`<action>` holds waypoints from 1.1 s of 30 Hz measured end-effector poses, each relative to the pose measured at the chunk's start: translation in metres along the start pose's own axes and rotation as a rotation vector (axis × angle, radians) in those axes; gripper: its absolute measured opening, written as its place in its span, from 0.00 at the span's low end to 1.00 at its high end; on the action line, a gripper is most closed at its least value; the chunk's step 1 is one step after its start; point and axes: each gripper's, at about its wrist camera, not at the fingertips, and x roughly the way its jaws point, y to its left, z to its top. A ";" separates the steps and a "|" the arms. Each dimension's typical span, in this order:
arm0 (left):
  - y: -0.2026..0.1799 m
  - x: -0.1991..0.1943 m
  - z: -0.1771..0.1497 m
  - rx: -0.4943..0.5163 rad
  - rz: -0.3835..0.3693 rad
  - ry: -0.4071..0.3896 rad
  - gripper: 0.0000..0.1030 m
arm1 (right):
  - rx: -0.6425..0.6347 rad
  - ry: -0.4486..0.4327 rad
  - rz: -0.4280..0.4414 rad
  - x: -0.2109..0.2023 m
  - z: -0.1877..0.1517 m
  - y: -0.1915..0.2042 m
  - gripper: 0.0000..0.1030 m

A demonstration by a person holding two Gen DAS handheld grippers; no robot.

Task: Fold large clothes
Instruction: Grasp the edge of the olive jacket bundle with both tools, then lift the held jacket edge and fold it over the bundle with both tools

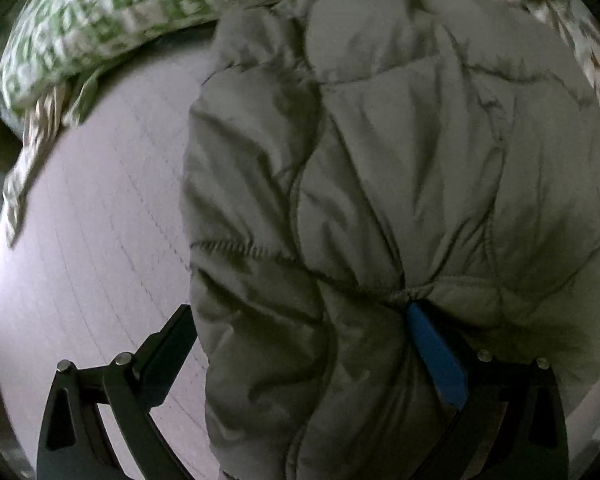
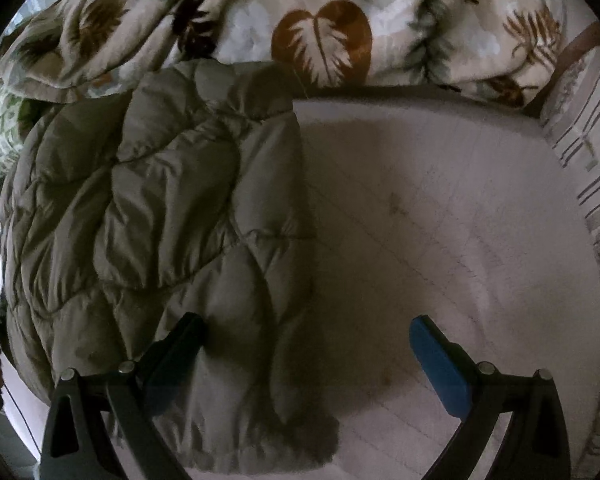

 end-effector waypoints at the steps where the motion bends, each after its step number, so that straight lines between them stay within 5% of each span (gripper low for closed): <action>1: -0.003 0.003 0.001 0.009 0.003 0.009 1.00 | 0.009 0.011 0.020 0.006 0.002 -0.001 1.00; 9: -0.008 0.013 0.008 0.056 -0.039 0.039 1.00 | 0.042 0.141 0.145 0.060 0.011 0.005 1.00; 14: -0.013 0.016 0.008 0.049 -0.054 0.016 1.00 | 0.120 0.200 0.302 0.088 0.009 -0.014 1.00; 19: -0.002 0.021 0.005 -0.012 -0.116 0.026 1.00 | 0.086 0.193 0.279 0.087 0.013 -0.012 0.99; 20: 0.000 0.021 0.004 -0.020 -0.128 0.021 1.00 | 0.086 0.190 0.289 0.085 0.012 -0.011 0.92; 21: 0.001 0.021 0.002 -0.026 -0.133 0.014 1.00 | 0.085 0.179 0.326 0.081 0.012 -0.009 0.69; 23: 0.003 0.021 -0.002 -0.039 -0.153 0.007 0.98 | 0.061 0.146 0.343 0.071 0.012 0.000 0.56; 27: -0.001 0.007 -0.005 -0.003 -0.200 -0.020 0.67 | 0.018 0.106 0.306 0.061 0.012 0.011 0.40; 33: -0.016 -0.020 -0.003 0.032 -0.187 -0.043 0.37 | -0.014 0.056 0.246 0.044 0.006 0.029 0.28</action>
